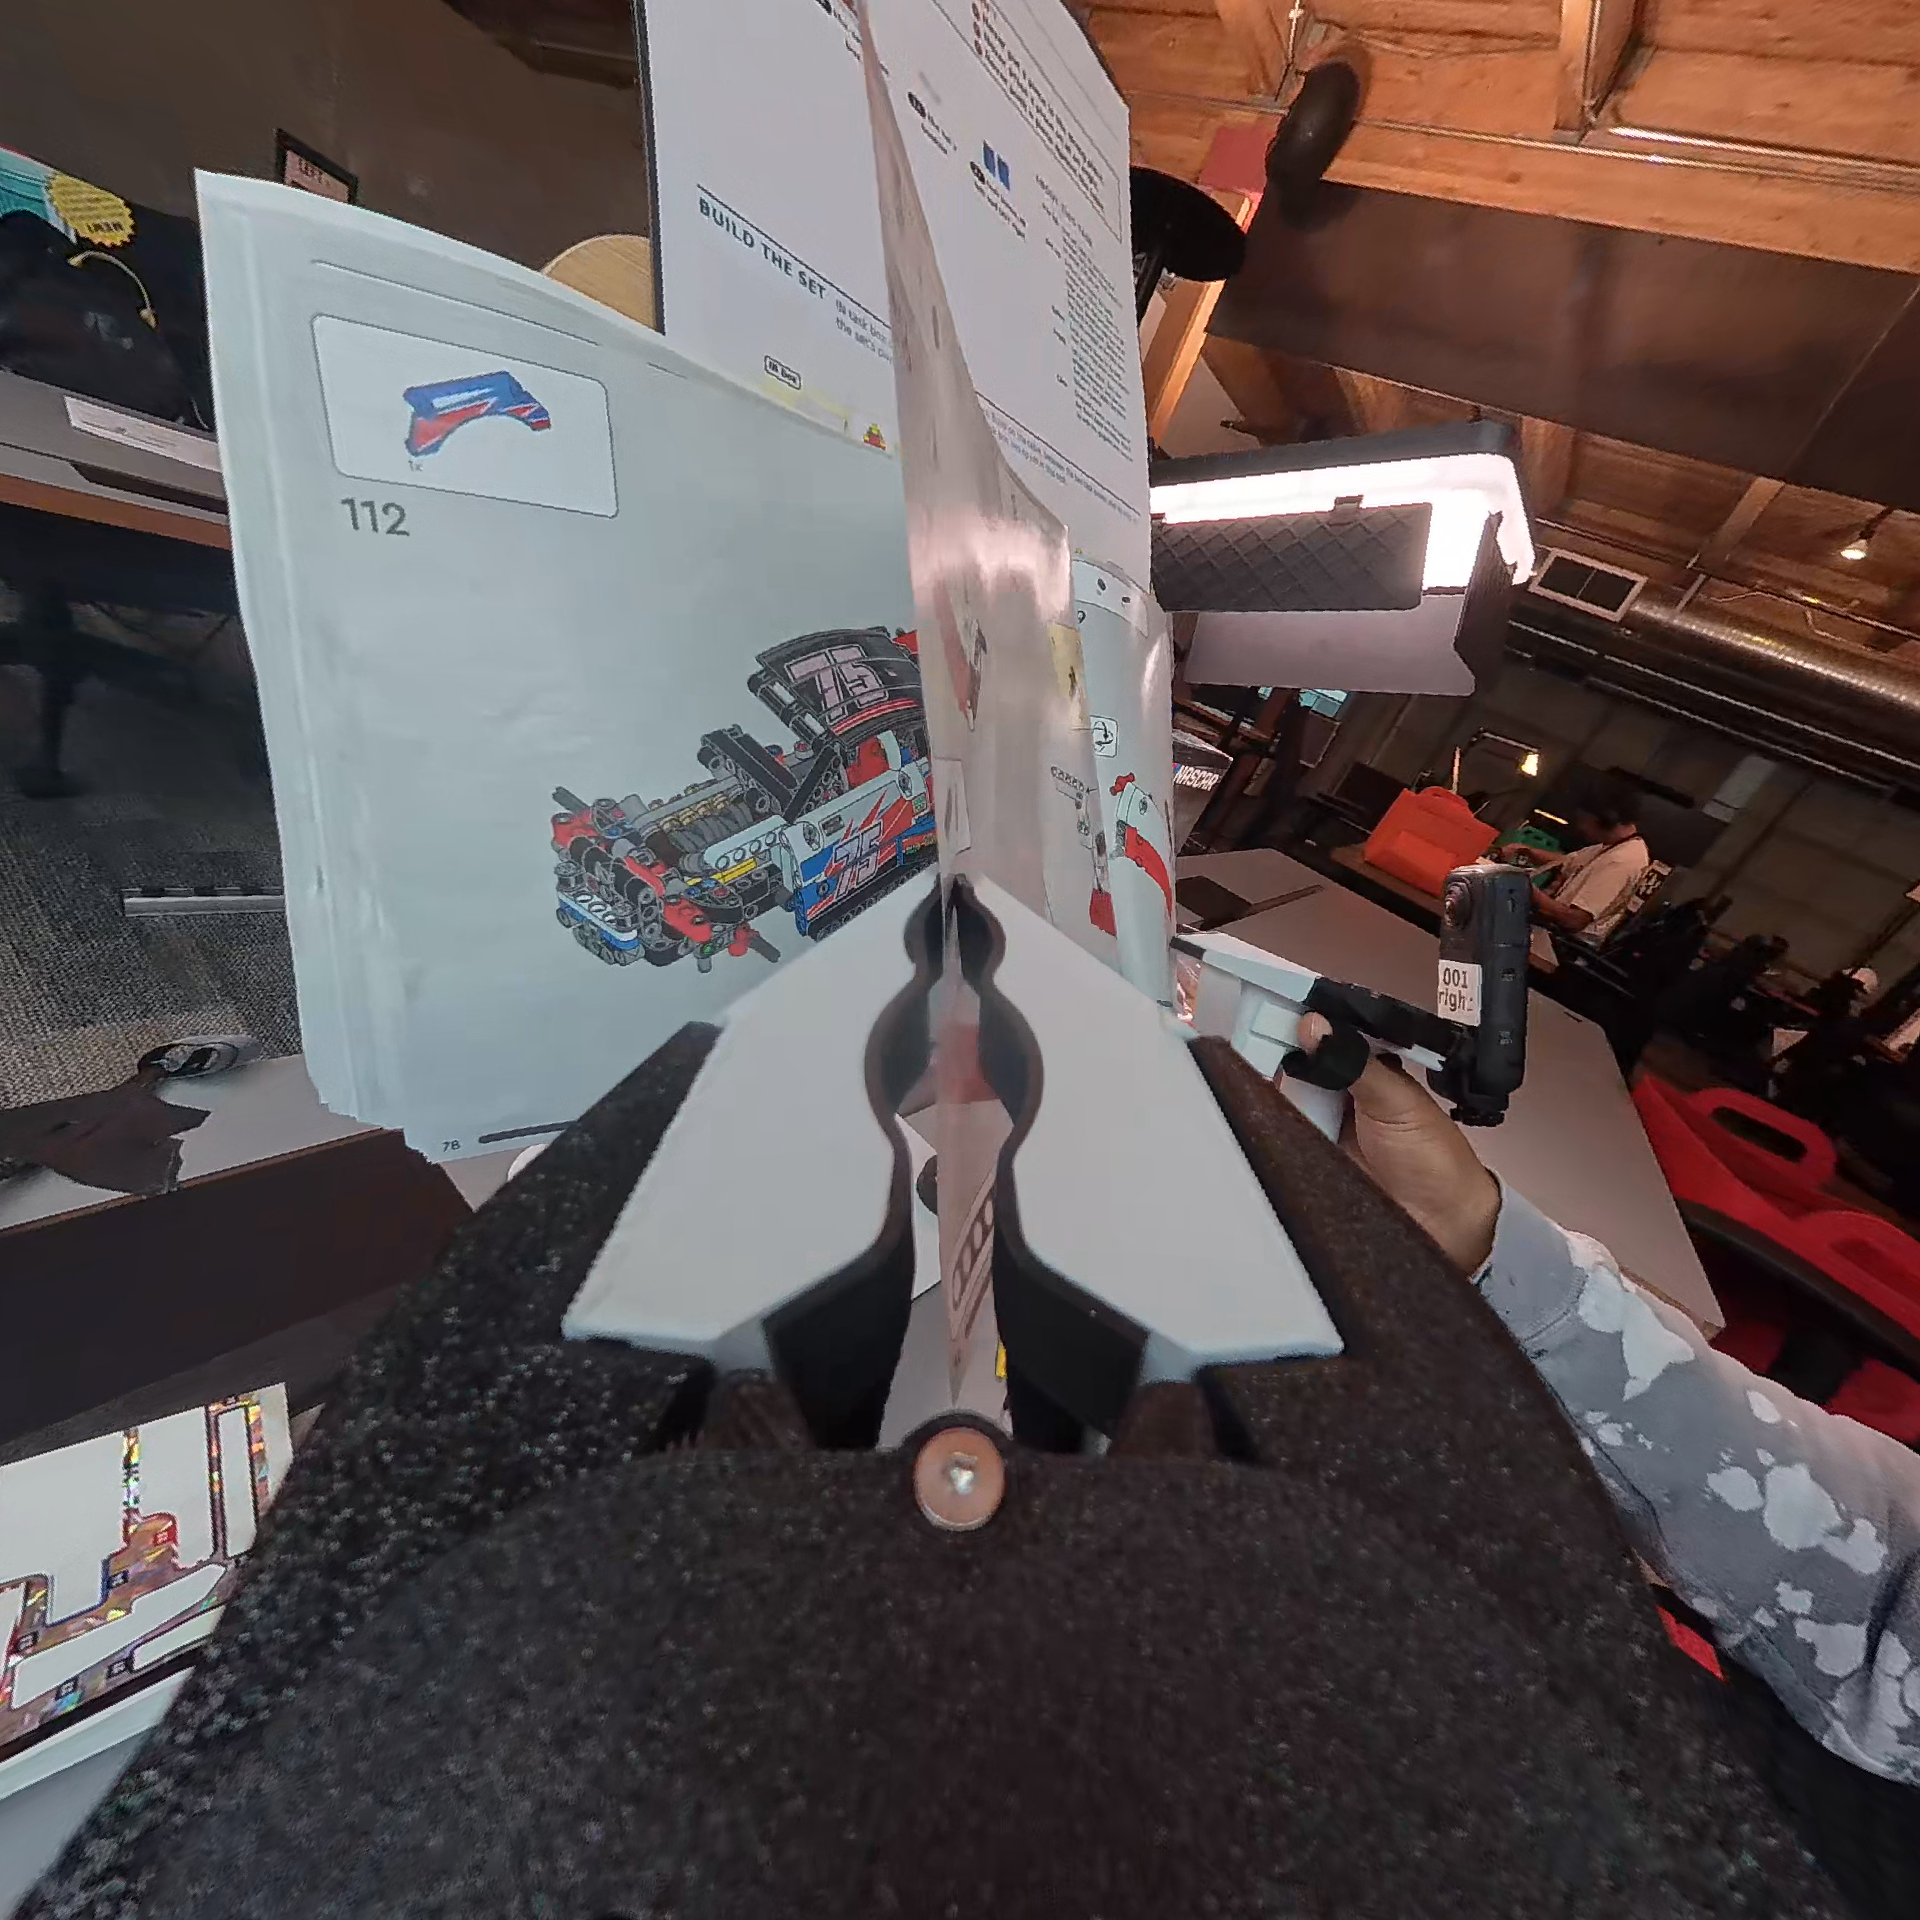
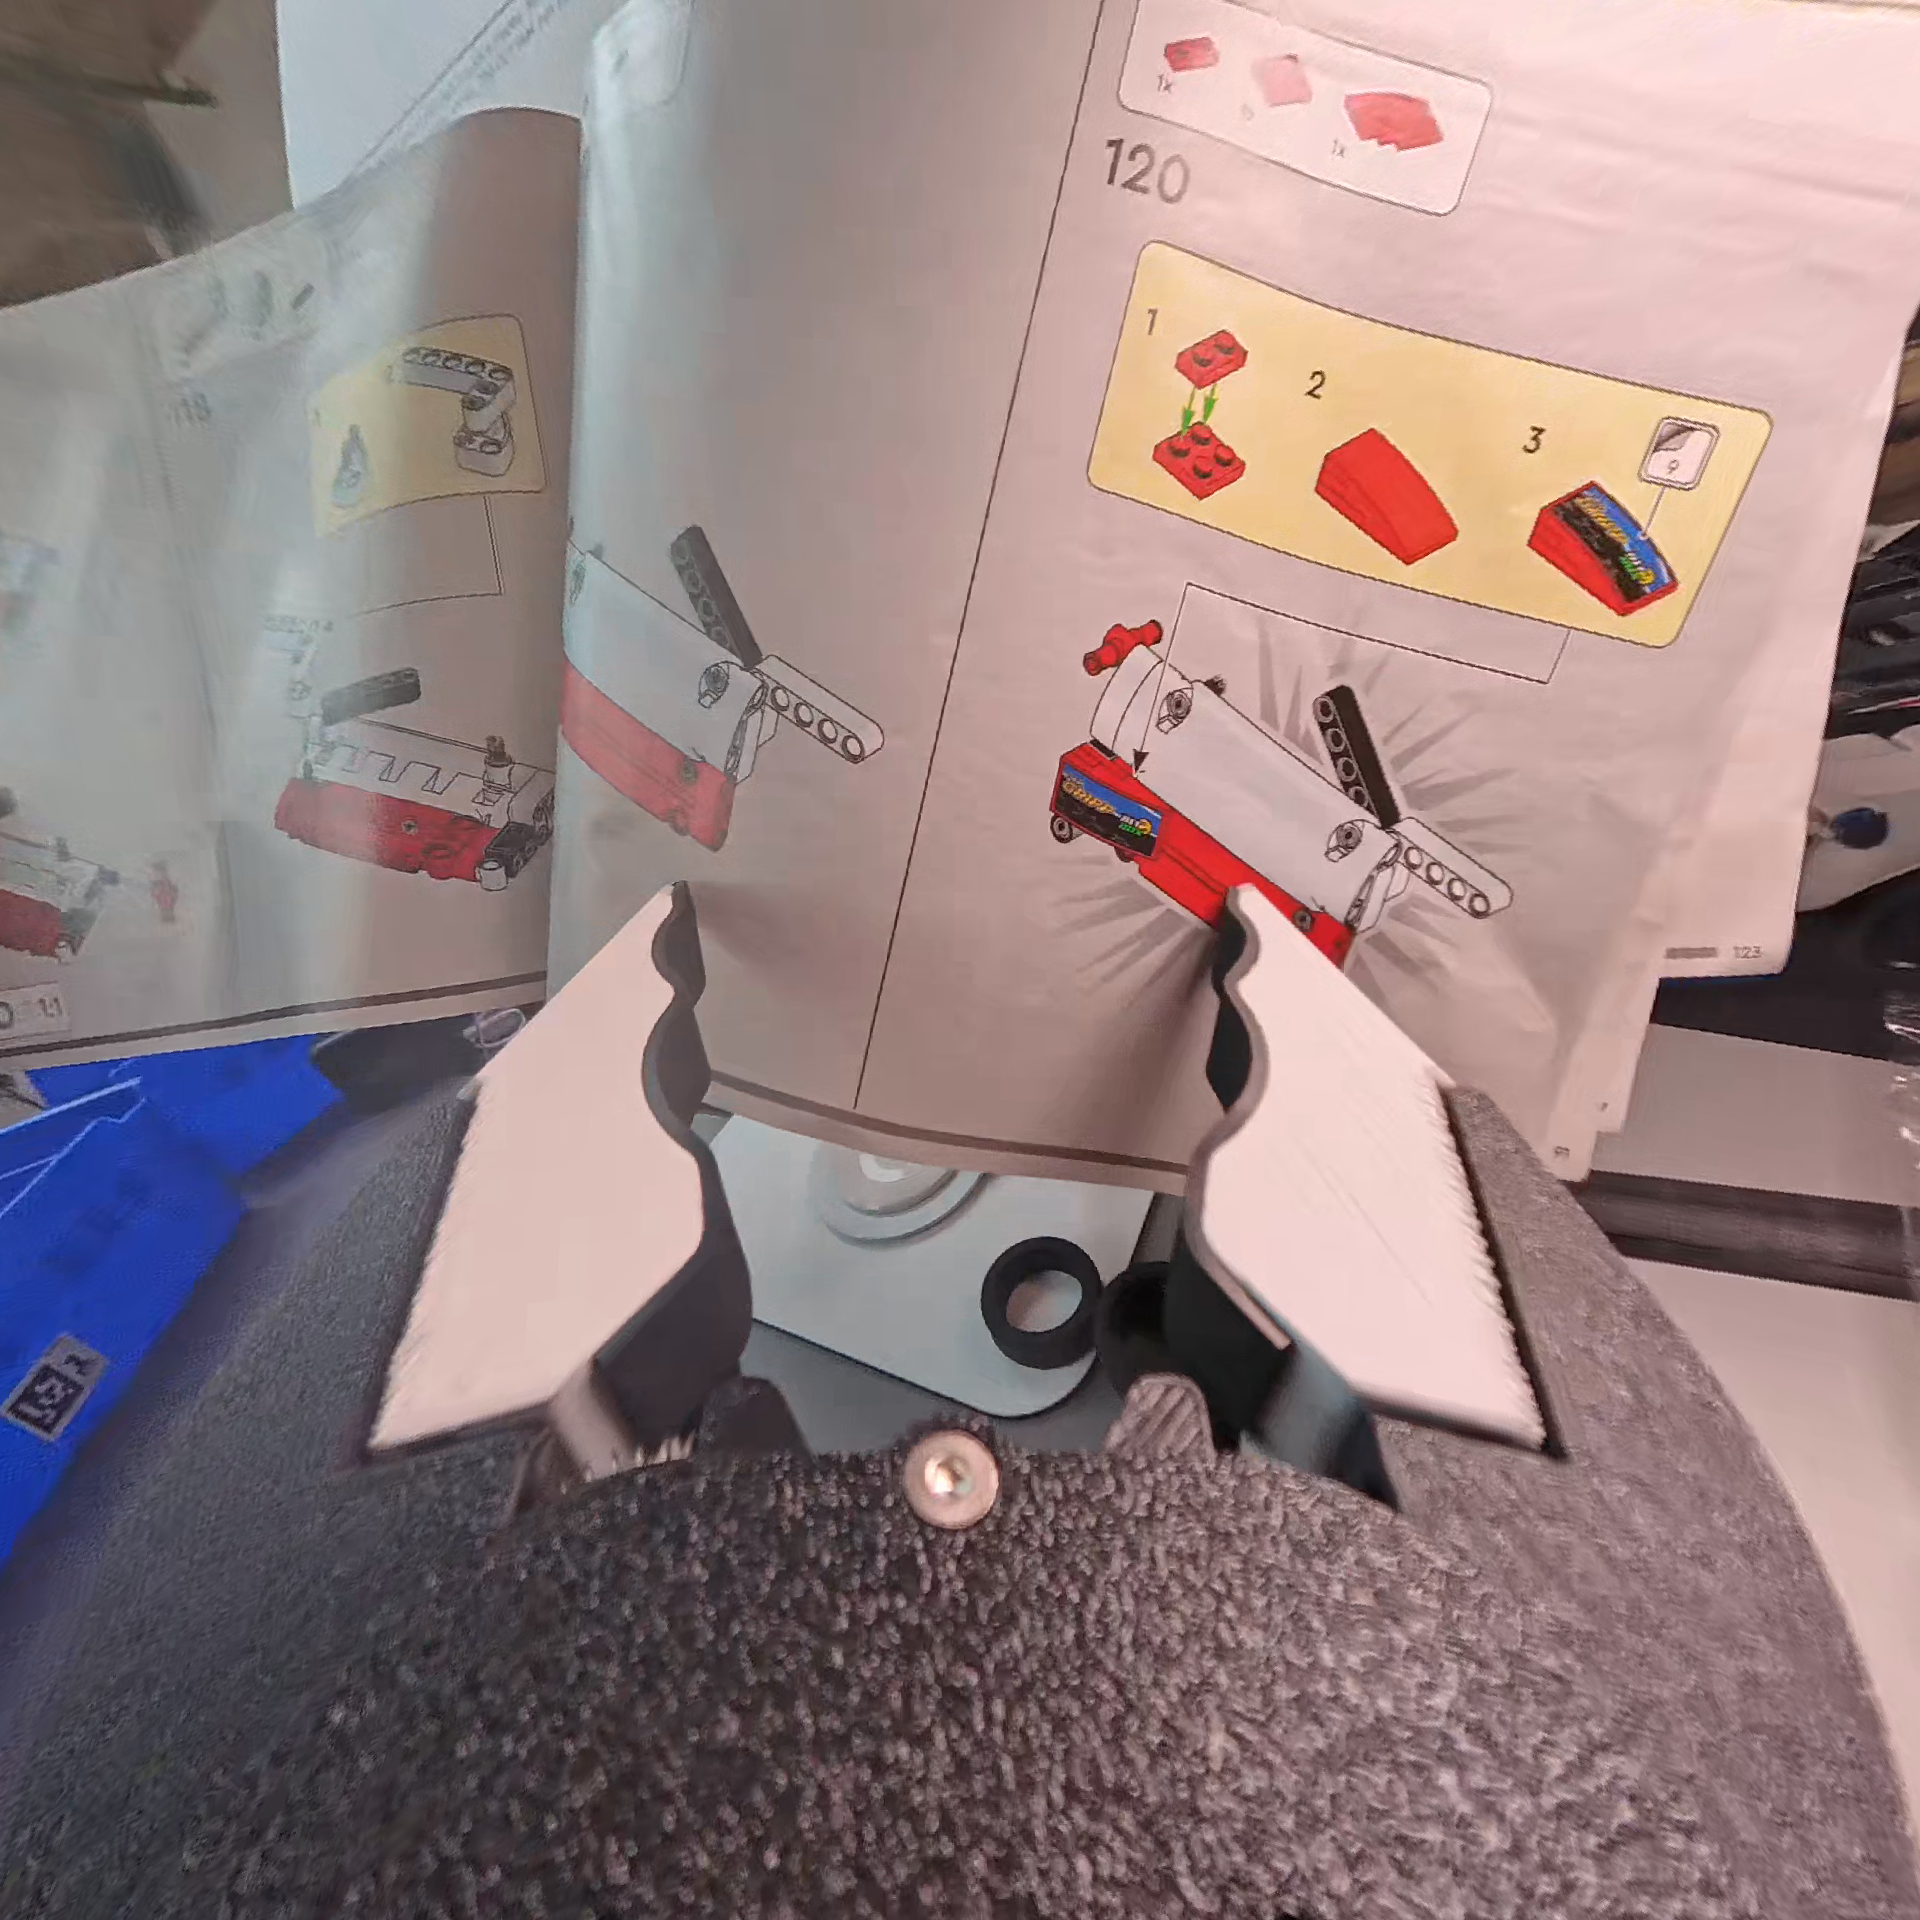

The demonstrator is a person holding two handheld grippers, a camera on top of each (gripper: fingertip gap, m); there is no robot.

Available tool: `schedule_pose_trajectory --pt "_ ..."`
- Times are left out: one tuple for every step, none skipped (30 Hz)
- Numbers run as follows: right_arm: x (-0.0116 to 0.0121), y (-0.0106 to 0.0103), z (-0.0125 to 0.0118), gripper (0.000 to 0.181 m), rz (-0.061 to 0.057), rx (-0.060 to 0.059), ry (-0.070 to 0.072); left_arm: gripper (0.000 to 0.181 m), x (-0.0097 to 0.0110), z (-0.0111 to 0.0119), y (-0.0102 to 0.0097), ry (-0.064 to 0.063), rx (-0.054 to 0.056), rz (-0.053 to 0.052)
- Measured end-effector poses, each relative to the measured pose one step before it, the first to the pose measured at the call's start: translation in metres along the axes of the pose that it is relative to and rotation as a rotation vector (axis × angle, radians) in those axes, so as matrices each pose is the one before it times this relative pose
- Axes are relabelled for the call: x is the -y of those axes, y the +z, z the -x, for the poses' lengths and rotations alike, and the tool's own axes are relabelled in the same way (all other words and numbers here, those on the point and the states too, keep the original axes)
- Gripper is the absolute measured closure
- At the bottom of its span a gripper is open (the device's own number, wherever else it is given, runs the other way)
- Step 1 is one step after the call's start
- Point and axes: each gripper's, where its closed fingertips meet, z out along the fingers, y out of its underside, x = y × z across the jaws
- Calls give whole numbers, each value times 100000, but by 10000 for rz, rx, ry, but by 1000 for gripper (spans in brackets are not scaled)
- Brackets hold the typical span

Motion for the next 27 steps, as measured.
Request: schedule_pose_trajectory --pt "108 -12 -55 90 -28 -162 -222 181 -1 -29 4 9 1 12" --pt "144 -66 20 101 -49 -79 -215 181 1 -35 5 10 -4 11" --pt "169 -112 91 113 -82 7 -185 181 3 -44 -7 10 -5 16" --pt "105 -110 112 127 -53 44 -148 181 -22 -57 -8 10 -13 18" --pt "61 -99 72 137 -22 43 -109 181 -17 -83 -3 7 -21 18" --pt "-6 -69 108 146 14 79 -107 181 -27 -70 -11 10 -17 12" --pt "-26 -90 90 155 18 77 -90 181 -6 -71 -8 14 -8 0" --pt "29 -86 -14 156 -15 -3 -98 181 -8 -71 -5 10 -9 -5" --pt "41 -90 14 158 -28 -1 -118 181 -20 -83 -3 5 -11 -6" --pt "84 -81 70 159 -38 21 -109 181 -39 -80 19 -1 -16 2" --pt "139 -114 82 161 -81 0 -108 181 -61 -98 17 -5 -24 8" --pt "247 -123 103 150 -132 -14 -103 181 -45 -121 32 -2 -32 7" --pt "283 -97 269 135 -125 49 -94 181 -45 -142 30 4 -33 8" --pt "229 -46 519 119 -59 126 -139 181 -42 -167 39 6 -37 7" --pt "84 52 586 107 42 74 -266 181 3 -236 63 -1 -53 -7" --pt "-48 138 562 98 115 -15 -445 181 59 -334 103 -30 -83 -28" --pt "-82 192 521 95 134 -80 -596 181 134 -523 155 -61 -141 -56" --pt "-62 189 294 96 112 -175 -604 181 173 -772 219 -68 -225 -73" --pt "27 144 -144 101 37 -334 -460 181 183 -1006 303 -37 -296 -56" --pt "-39 156 -381 106 77 -303 -276 181 110 -1165 392 33 -323 -11" --pt "-188 174 -507 108 144 -199 -123 181 82 -1222 453 97 -314 27" --pt "-272 125 -765 110 154 -260 -32 181 59 -1220 504 107 -304 36" --pt "-214 -24 -1103 122 88 -454 -38 181 57 -1218 564 91 -309 33" --pt "124 -269 -1231 133 -128 -542 -102 181 12 -1160 617 64 -306 49" --pt "584 -475 -583 133 -379 -187 -160 181 -43 -1064 698 60 -277 68" --pt "995 -692 -25 129 -575 30 -187 181 -59 -945 768 56 -248 76" --pt "1304 -810 761 122 -717 370 -273 181 -62 -860 837 41 -238 61"
